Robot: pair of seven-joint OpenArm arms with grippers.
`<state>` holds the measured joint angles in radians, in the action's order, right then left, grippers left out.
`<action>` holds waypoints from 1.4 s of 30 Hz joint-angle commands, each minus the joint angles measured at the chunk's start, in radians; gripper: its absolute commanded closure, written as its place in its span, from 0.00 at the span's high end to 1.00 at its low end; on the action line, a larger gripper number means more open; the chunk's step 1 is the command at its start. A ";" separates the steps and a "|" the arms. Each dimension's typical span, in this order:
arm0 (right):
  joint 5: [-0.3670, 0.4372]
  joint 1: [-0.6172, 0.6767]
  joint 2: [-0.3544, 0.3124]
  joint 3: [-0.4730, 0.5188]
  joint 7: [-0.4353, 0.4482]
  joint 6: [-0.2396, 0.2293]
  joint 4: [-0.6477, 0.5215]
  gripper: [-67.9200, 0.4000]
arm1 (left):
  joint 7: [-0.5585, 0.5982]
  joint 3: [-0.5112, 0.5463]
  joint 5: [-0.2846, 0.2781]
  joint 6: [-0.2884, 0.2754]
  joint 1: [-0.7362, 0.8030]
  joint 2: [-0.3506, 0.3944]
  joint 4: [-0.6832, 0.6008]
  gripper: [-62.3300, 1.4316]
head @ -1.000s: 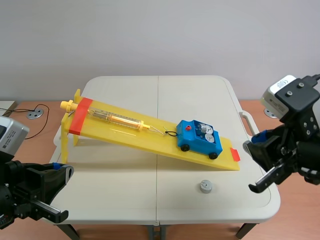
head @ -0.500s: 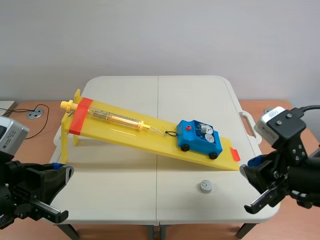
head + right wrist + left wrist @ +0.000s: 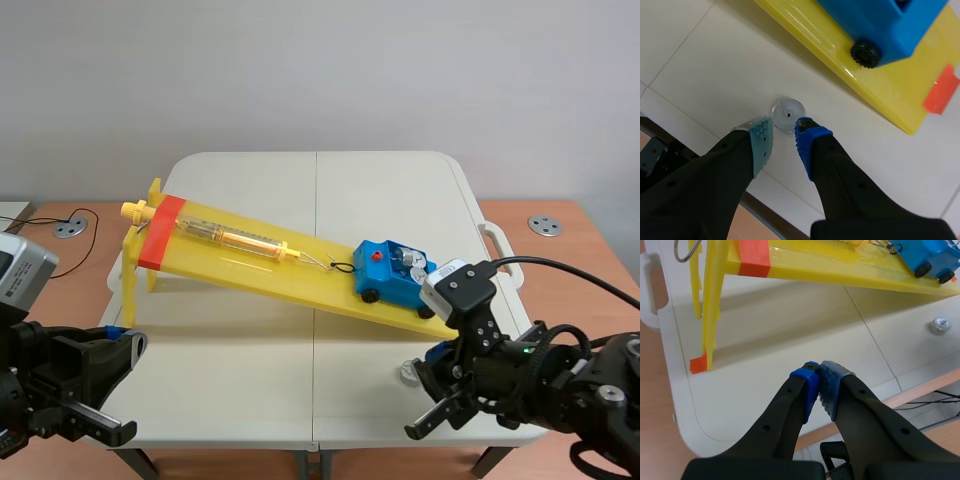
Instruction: Place the four metal weights on the blue cart on the ramp.
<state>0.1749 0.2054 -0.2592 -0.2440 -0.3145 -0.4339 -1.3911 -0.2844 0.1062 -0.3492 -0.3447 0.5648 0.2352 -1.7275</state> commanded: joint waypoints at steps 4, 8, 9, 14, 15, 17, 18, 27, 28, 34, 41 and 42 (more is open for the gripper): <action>-0.031 -0.102 0.011 -0.006 0.146 0.023 -0.038 0.22 | 0.100 0.010 -0.074 -0.026 -0.019 -0.005 -0.069 0.06; -0.069 -0.115 0.021 -0.028 0.153 0.049 -0.025 0.22 | 0.100 0.010 -0.074 -0.026 -0.019 -0.005 -0.069 0.06; -0.084 -0.118 0.021 -0.034 0.154 0.049 -0.025 0.22 | 0.100 0.010 -0.074 -0.026 -0.019 -0.005 -0.069 0.06; -0.121 -0.125 0.021 -0.056 0.171 0.077 -0.025 0.22 | 0.100 0.010 -0.074 -0.026 -0.019 -0.005 -0.069 0.06; -0.124 -0.125 0.021 -0.059 0.170 0.085 -0.025 0.22 | 0.100 0.010 -0.074 -0.026 -0.019 -0.005 -0.069 0.06; -0.128 -0.125 0.021 -0.059 0.167 0.103 -0.019 0.22 | 0.100 0.010 -0.074 -0.026 -0.019 -0.005 -0.069 0.06; -0.128 -0.126 0.021 -0.058 0.170 0.106 -0.014 0.22 | 0.100 0.010 -0.074 -0.026 -0.019 -0.005 -0.069 0.06; -0.128 -0.160 0.042 -0.064 0.204 0.105 0.071 0.22 | 0.101 0.010 -0.074 -0.026 -0.019 -0.005 -0.069 0.06; -0.128 -0.164 0.047 -0.068 0.206 0.105 0.081 0.22 | 0.101 0.010 -0.074 -0.026 -0.019 -0.005 -0.069 0.06; -0.131 -0.178 0.055 -0.110 0.209 0.106 0.110 0.21 | 0.101 0.010 -0.074 -0.026 -0.019 -0.005 -0.069 0.06; -0.146 -0.178 0.053 -0.117 0.161 0.106 0.113 0.10 | 0.101 0.010 -0.074 -0.026 -0.019 -0.005 -0.069 0.06; -0.146 -0.178 0.051 -0.117 0.153 0.105 0.115 0.07 | 0.101 0.010 -0.074 -0.026 -0.019 -0.005 -0.069 0.06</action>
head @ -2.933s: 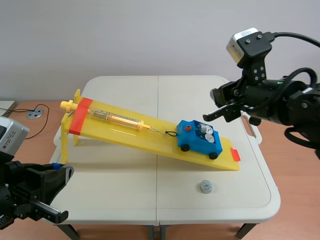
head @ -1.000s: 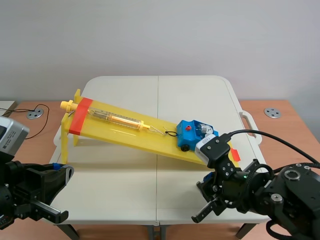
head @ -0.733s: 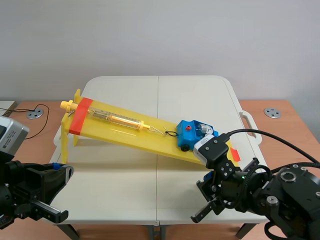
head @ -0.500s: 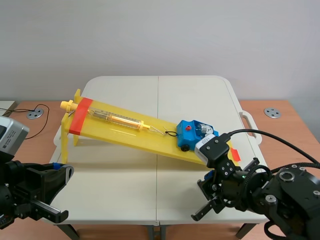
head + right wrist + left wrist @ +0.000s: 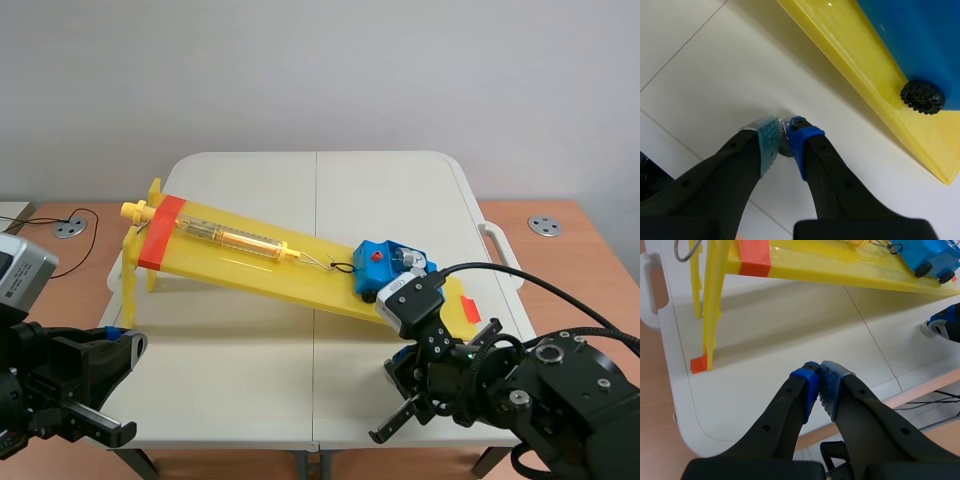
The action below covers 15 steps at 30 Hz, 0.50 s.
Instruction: Place the four metal weights on the blue cart on the ramp.
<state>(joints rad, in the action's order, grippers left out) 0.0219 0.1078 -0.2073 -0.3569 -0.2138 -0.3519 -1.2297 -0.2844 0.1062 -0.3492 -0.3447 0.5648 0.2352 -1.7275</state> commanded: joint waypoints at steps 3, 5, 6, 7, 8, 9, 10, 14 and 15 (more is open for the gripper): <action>0.002 -0.080 -0.007 -0.003 0.032 0.023 -0.044 0.01 | 0.101 0.010 -0.074 -0.026 -0.019 -0.005 -0.069 0.06; 0.000 -0.080 -0.016 -0.003 0.025 0.023 -0.044 0.02 | 0.101 0.010 -0.074 -0.026 -0.019 -0.005 -0.069 0.06; 0.000 -0.080 -0.021 -0.003 0.025 0.023 -0.045 0.02 | 0.101 0.010 -0.074 -0.026 -0.019 -0.005 -0.069 0.06; 0.001 -0.080 -0.029 -0.003 0.022 0.023 -0.050 0.02 | 0.101 0.010 -0.074 -0.026 -0.019 -0.005 -0.069 0.06; 0.003 -0.077 -0.038 -0.003 0.019 0.023 -0.058 0.02 | 0.101 0.010 -0.074 -0.026 -0.019 -0.005 -0.069 0.06; 0.012 -0.072 -0.049 -0.002 0.018 0.023 -0.073 0.02 | 0.101 0.010 -0.074 -0.026 -0.019 -0.005 -0.069 0.06; 0.024 -0.063 -0.063 -0.002 0.017 0.023 -0.092 0.02 | 0.100 0.010 -0.074 -0.026 -0.019 -0.005 -0.069 0.06; 0.087 -0.011 -0.126 0.010 0.004 0.023 -0.217 0.02 | 0.101 0.010 -0.074 -0.026 -0.019 -0.005 -0.069 0.06; 0.100 0.007 -0.137 0.021 -0.005 0.023 -0.256 0.02 | 0.101 0.010 -0.074 -0.026 -0.019 -0.005 -0.069 0.06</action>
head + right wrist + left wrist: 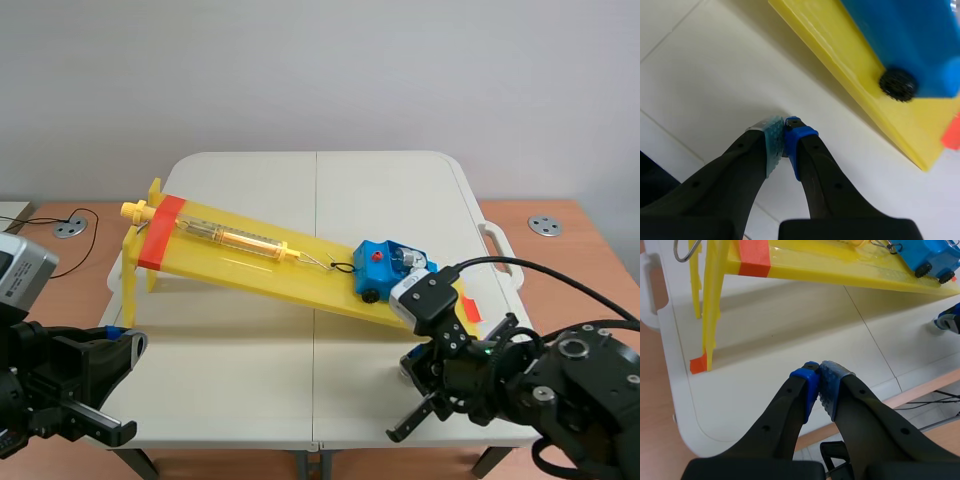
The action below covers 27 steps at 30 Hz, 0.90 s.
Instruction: Place the four metal weights on the blue cart on the ramp.
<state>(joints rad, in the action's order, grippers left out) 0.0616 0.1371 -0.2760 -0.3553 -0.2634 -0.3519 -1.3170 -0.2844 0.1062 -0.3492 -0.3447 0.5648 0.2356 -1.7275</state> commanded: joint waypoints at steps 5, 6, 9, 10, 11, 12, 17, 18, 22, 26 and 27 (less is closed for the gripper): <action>0.099 0.071 -0.097 0.110 0.008 0.023 -0.365 0.02 | 0.101 0.010 -0.074 -0.026 -0.019 -0.005 -0.069 0.06; 0.114 0.087 -0.100 0.129 -0.001 0.022 -0.402 0.02 | 0.100 0.010 -0.074 -0.026 -0.019 -0.005 -0.069 0.06; 0.142 0.120 -0.101 0.182 -0.019 0.022 -0.497 0.02 | 0.100 0.010 -0.074 -0.026 -0.019 -0.005 -0.069 0.06; 0.154 0.126 -0.101 0.197 -0.024 0.023 -0.521 0.02 | 0.100 0.010 -0.074 -0.026 -0.019 -0.005 -0.069 0.06; 0.166 0.129 -0.100 0.211 -0.023 0.023 -0.542 0.02 | 0.100 0.010 -0.074 -0.026 -0.019 -0.005 -0.069 0.06; 0.174 0.129 -0.100 0.222 -0.023 0.023 -0.557 0.02 | 0.100 0.010 -0.074 -0.026 -0.019 -0.005 -0.069 0.06; 0.178 0.083 -0.074 0.238 -0.015 0.023 -0.551 0.02 | 0.100 0.010 -0.074 -0.026 -0.019 -0.005 -0.069 0.06; 0.178 0.068 -0.064 0.237 -0.016 0.023 -0.540 0.02 | 0.100 0.010 -0.074 -0.026 -0.019 -0.005 -0.069 0.06; 0.178 0.001 -0.019 0.237 -0.016 0.023 -0.478 0.02 | 0.100 0.010 -0.074 -0.026 -0.019 -0.005 -0.069 0.06; 0.178 -0.068 0.019 0.237 -0.016 0.023 -0.397 0.02 | 0.100 0.010 -0.074 -0.026 -0.019 -0.005 -0.069 0.06; 0.179 -0.084 0.027 0.236 -0.016 0.023 -0.377 0.02 | 0.100 0.010 -0.074 -0.026 -0.019 -0.005 -0.069 0.06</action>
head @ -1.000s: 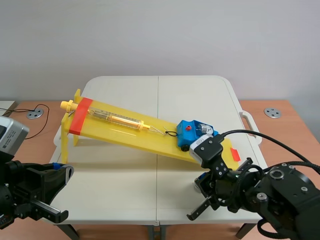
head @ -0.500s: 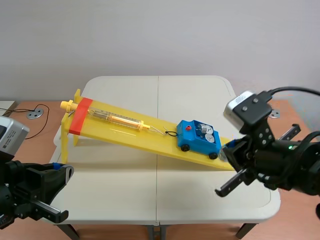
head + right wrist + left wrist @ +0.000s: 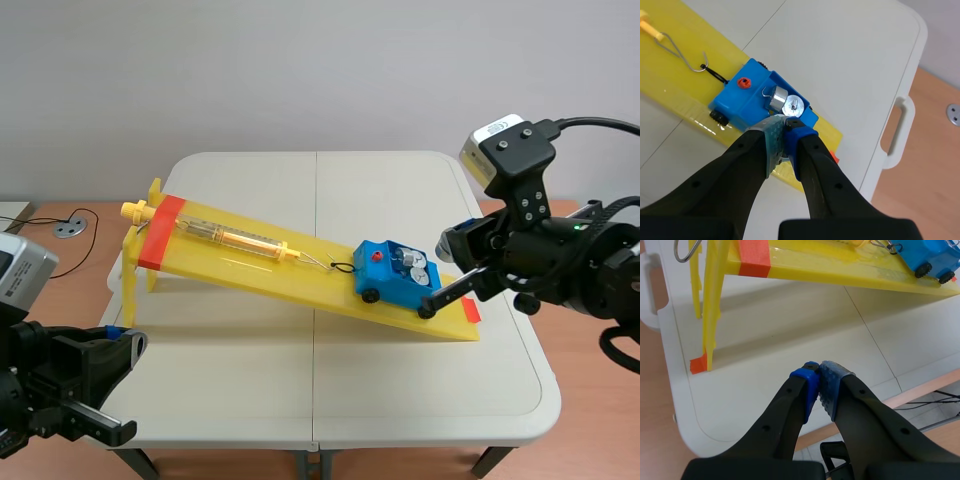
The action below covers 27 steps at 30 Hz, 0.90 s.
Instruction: Place the four metal weights on the blue cart on the ramp.
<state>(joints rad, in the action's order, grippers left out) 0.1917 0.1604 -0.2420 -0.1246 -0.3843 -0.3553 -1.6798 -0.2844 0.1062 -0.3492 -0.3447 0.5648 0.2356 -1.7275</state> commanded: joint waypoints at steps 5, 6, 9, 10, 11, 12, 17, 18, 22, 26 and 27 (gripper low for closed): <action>0.048 -0.173 0.005 -0.037 0.110 0.026 0.055 0.02 | 0.100 0.010 -0.074 -0.026 -0.019 -0.005 -0.069 0.06; 0.048 -0.185 0.005 -0.048 0.110 0.026 0.064 0.02 | 0.100 0.010 -0.074 -0.026 -0.019 -0.005 -0.069 0.06; 0.045 -0.217 0.013 -0.069 0.110 0.026 0.092 0.02 | 0.100 0.010 -0.074 -0.026 -0.019 -0.005 -0.069 0.06; 0.045 -0.227 0.020 -0.069 0.109 0.026 0.103 0.02 | 0.100 0.010 -0.074 -0.026 -0.019 -0.005 -0.069 0.06; 0.045 -0.237 0.027 -0.069 0.110 0.026 0.116 0.02 | 0.100 0.010 -0.074 -0.026 -0.019 -0.005 -0.069 0.06; 0.044 -0.246 0.036 -0.069 0.109 0.026 0.130 0.02 | 0.100 0.010 -0.074 -0.026 -0.019 -0.005 -0.069 0.06; 0.040 -0.280 0.058 -0.082 0.111 0.026 0.185 0.02 | 0.100 0.010 -0.074 -0.026 -0.019 -0.005 -0.069 0.06; 0.039 -0.282 0.060 -0.086 0.114 0.026 0.188 0.02 | 0.100 0.010 -0.074 -0.026 -0.019 -0.005 -0.069 0.06; 0.033 -0.283 0.068 -0.087 0.118 0.026 0.197 0.02 | 0.100 0.010 -0.074 -0.026 -0.019 -0.005 -0.069 0.06; 0.022 -0.283 0.068 -0.097 0.118 0.026 0.198 0.02 | 0.100 0.010 -0.074 -0.026 -0.019 -0.005 -0.069 0.06; 0.021 -0.283 0.068 -0.100 0.117 0.026 0.198 0.02 | 0.100 0.010 -0.074 -0.026 -0.019 -0.005 -0.069 0.06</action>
<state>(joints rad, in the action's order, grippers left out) 0.1844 -0.0238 -0.1715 -0.2184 -0.3946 -0.3550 -1.4025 -0.2844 0.1062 -0.3492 -0.3447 0.5648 0.2356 -1.7275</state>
